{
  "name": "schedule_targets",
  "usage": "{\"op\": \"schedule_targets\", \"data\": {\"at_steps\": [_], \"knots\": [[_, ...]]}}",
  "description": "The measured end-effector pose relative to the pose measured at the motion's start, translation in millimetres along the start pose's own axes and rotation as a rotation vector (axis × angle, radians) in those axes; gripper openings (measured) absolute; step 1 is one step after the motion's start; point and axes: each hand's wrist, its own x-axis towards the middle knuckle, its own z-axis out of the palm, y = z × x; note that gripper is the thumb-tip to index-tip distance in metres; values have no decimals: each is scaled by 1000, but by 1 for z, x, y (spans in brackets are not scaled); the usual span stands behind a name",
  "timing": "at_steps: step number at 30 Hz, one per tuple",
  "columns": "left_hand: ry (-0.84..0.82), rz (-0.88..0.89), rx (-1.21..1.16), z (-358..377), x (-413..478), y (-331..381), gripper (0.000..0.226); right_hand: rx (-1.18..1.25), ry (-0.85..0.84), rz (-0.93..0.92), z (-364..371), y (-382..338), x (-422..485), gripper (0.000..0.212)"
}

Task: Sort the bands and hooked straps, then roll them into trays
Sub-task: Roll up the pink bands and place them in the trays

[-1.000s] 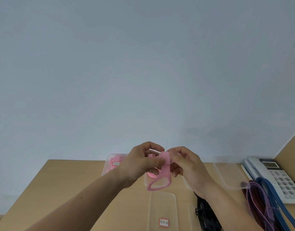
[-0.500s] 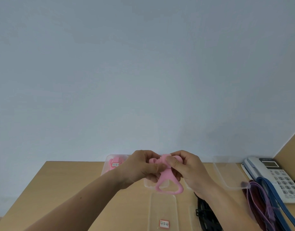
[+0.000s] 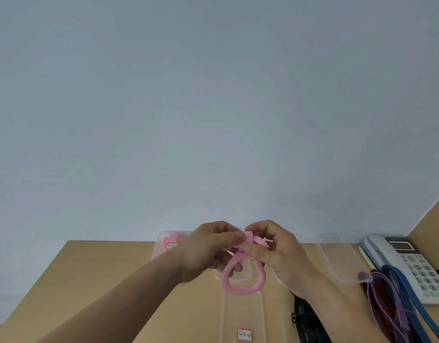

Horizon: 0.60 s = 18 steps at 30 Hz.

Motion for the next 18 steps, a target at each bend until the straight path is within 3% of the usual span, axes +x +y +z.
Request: {"op": "schedule_targets", "data": {"at_steps": [12, 15, 18], "knots": [[110, 229, 49, 2, 3, -11, 31, -8, -9, 105, 1, -3, 1, 49], [114, 267, 82, 2, 4, -14, 34, -38, 45, 88, 0, -1, -1, 58], [123, 249, 136, 1, 5, -16, 48, -34, 74, 89, -1, -1, -2, 48]]}}
